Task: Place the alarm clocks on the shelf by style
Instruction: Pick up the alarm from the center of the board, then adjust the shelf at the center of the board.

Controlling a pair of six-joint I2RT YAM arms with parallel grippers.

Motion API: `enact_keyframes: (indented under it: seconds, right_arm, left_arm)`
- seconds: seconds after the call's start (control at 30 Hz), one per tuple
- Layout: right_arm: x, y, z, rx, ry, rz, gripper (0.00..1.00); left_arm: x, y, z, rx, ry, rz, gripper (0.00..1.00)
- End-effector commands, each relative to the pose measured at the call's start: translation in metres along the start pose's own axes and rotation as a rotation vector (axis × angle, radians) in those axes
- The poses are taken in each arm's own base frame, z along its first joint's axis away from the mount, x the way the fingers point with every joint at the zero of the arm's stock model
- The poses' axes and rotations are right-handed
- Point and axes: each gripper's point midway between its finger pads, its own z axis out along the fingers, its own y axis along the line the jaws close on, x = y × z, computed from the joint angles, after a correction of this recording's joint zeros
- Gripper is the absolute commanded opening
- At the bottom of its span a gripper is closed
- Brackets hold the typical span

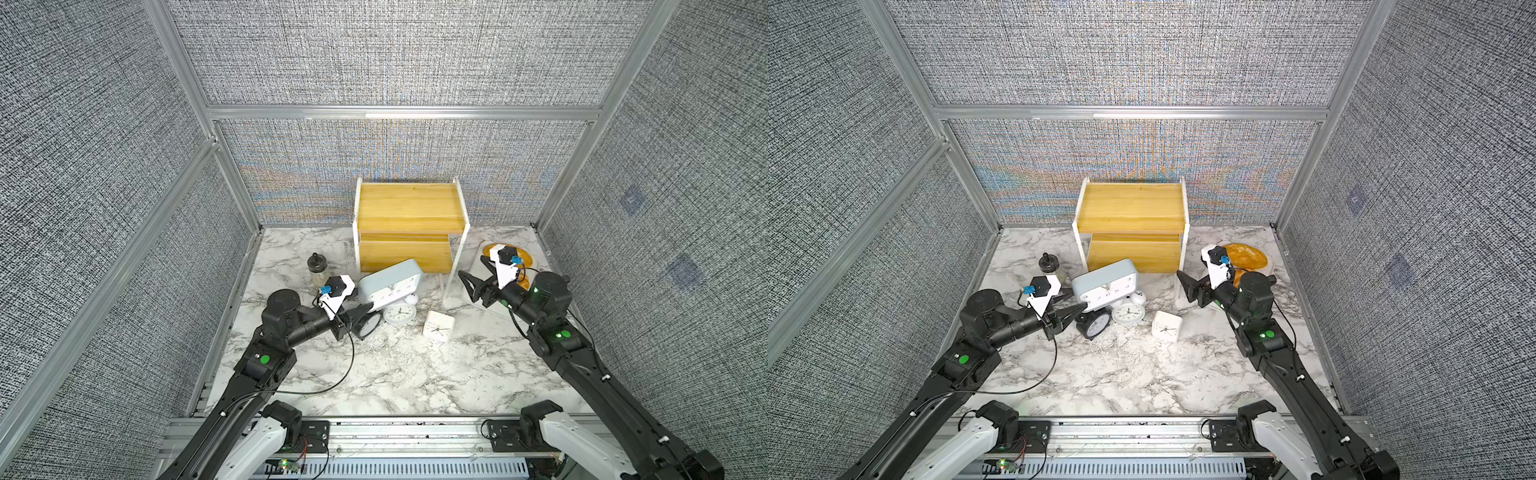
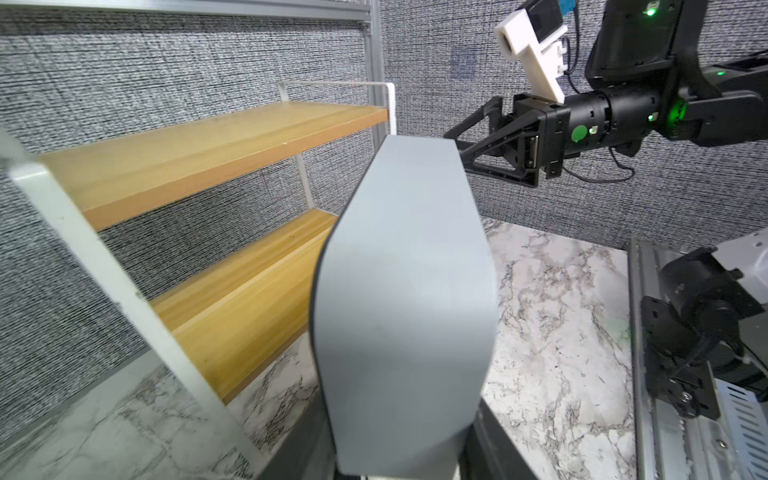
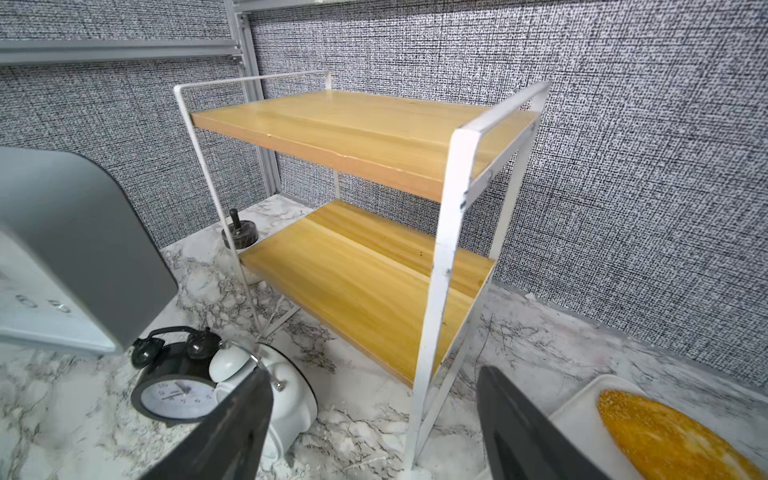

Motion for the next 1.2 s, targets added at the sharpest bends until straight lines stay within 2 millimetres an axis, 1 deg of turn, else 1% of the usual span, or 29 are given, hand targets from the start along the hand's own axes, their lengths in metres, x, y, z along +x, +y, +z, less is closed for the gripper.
enact_keyframes:
  seconds: [0.0,0.07,0.2,0.33,0.4,0.47,0.5,0.6,0.7,0.83,0.97,1.07,1.17]
  right_arm:
    - [-0.023,-0.014,0.007,0.06,-0.096,0.019,0.75]
    - [-0.026,-0.017,0.013,0.061,-0.107,0.017,0.72]
    - [-0.027,-0.027,0.03,0.087,-0.103,0.023,0.67]
    - [-0.024,-0.031,0.044,0.086,-0.103,0.025,0.64]
    - [-0.021,-0.033,0.05,0.086,-0.096,0.026,0.63]
    - [-0.011,-0.036,0.057,0.092,-0.073,0.03,0.62]
    - [-0.024,-0.037,0.06,0.095,-0.099,0.02,0.61]
    - [-0.021,-0.039,0.067,0.107,-0.094,0.019,0.58]
    - [-0.018,-0.046,0.072,0.139,-0.093,0.025,0.52]
    - [-0.011,-0.056,0.079,0.187,-0.068,0.032,0.42]
    - [-0.007,-0.062,0.079,0.221,-0.061,0.024,0.33]
    - [-0.006,-0.065,0.079,0.239,-0.056,0.018,0.28]
    - [-0.005,-0.07,0.078,0.265,-0.052,0.019,0.27]
  left_arm:
    - [-0.008,0.015,-0.009,-0.116,-0.033,-0.01,0.17]
    - [-0.011,0.015,-0.014,-0.134,-0.049,-0.018,0.17]
    - [-0.015,0.013,-0.029,-0.171,-0.08,-0.026,0.17]
    - [-0.01,0.017,-0.041,-0.236,-0.077,-0.028,0.17]
    - [-0.007,0.022,-0.047,-0.282,-0.08,-0.04,0.17]
    - [-0.006,0.026,-0.053,-0.322,-0.092,-0.052,0.17]
    - [-0.007,0.028,-0.056,-0.345,-0.102,-0.056,0.17]
    - [-0.009,0.032,-0.067,-0.396,-0.131,-0.052,0.17]
    - [-0.012,0.035,-0.075,-0.438,-0.152,-0.044,0.17]
    - [-0.014,0.041,-0.078,-0.477,-0.156,-0.04,0.17]
    - [-0.015,0.051,-0.082,-0.537,-0.152,-0.048,0.17]
    - [-0.018,0.058,-0.086,-0.579,-0.159,-0.053,0.17]
    - [-0.02,0.063,-0.092,-0.624,-0.172,-0.059,0.17]
